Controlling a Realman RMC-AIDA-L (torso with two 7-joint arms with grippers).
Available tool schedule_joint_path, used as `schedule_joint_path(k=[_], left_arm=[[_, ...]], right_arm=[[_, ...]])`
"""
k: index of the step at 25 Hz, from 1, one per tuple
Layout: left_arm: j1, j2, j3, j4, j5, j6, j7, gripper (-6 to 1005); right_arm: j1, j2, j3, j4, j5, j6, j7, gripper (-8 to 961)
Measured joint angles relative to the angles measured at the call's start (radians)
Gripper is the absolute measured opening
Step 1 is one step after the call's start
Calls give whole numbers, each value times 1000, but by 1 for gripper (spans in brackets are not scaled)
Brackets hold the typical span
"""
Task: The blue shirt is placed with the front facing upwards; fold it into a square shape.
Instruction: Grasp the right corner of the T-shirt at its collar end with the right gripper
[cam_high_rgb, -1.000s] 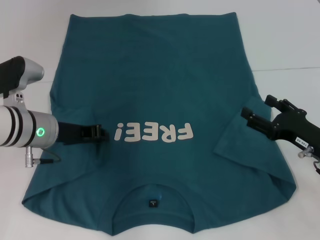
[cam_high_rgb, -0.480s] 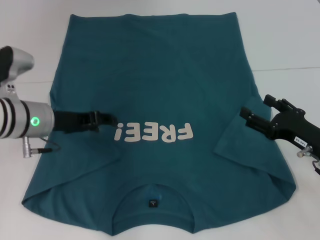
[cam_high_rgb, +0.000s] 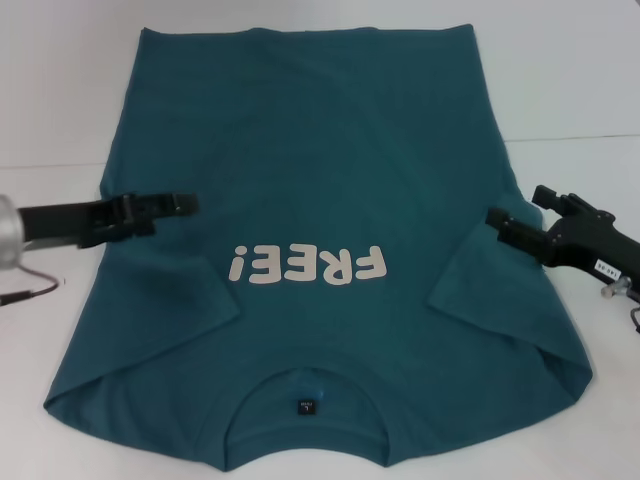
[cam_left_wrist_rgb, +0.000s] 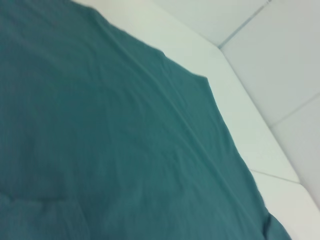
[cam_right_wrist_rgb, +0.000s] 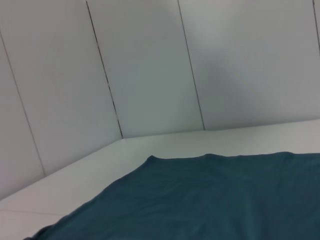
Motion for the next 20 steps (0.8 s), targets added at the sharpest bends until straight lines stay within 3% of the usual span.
schedule_joint_path(k=[2,4,9,14,20], left_arm=[[24,21,-6,4,-4,48,-2,878],[53,26,-30,4,-4,64,-3,878],[132,25,-132,-23,-5,68,7,879],[194,26,-160,-63,-6,80,16,879],[216,8,-161,-74,-6,93,158,879]], right_arm=[[-3,1,-20,-33,-1,0,40,922],[-5,2,-30,-55,-1,-1,60,923],[1,3,-40,-86,-2,-7,109,924],[5,1,-87,-136,-3,8,187,921],[8,-15,-154,-339,-182,10,497,919]])
